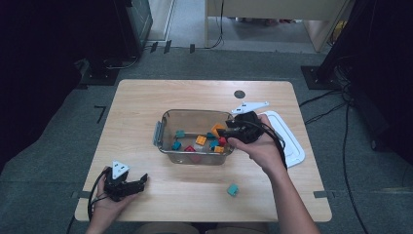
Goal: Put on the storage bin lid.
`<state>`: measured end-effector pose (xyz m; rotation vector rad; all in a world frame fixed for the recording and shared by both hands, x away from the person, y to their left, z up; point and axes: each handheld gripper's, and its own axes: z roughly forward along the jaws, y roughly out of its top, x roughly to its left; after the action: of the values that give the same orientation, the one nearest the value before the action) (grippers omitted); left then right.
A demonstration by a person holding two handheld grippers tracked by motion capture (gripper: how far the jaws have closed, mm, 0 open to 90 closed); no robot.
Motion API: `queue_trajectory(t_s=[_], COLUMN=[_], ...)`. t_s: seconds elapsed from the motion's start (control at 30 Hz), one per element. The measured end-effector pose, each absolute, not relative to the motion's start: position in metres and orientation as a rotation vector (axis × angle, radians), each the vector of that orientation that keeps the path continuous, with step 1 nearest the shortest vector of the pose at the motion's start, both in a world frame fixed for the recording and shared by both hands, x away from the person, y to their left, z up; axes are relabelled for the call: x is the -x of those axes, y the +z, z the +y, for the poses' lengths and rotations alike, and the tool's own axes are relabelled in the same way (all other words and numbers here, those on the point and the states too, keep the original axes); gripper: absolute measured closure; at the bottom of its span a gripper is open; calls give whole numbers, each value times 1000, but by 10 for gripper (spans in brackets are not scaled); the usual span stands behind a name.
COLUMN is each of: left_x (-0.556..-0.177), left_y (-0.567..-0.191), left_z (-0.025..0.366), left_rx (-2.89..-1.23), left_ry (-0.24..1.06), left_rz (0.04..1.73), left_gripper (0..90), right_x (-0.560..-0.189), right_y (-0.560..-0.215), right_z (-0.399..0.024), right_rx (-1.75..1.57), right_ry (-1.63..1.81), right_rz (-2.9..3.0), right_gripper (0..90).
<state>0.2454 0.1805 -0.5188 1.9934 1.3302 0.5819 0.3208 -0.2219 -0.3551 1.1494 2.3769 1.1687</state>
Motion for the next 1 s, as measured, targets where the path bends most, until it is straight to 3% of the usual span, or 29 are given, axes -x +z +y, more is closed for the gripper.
queue_trajectory(t_s=[0.37, 0.67, 1.0], left_x=[-245, -245, -245], left_y=[-519, -519, -519], left_z=[180, 180, 180], left_rx=[-1993, -1992, -1994], left_ry=[580, 581, 581], left_rz=[1331, 1332, 1331], left_gripper=[135, 135, 135], right_x=[-303, -274, -250], right_y=[-354, -379, -419], right_z=[-248, -287, -291], right_rx=[-1164, -1275, -1242], right_ry=[1181, 1150, 1077], right_rz=[2330, 2259, 2326], right_gripper=[407, 189, 132])
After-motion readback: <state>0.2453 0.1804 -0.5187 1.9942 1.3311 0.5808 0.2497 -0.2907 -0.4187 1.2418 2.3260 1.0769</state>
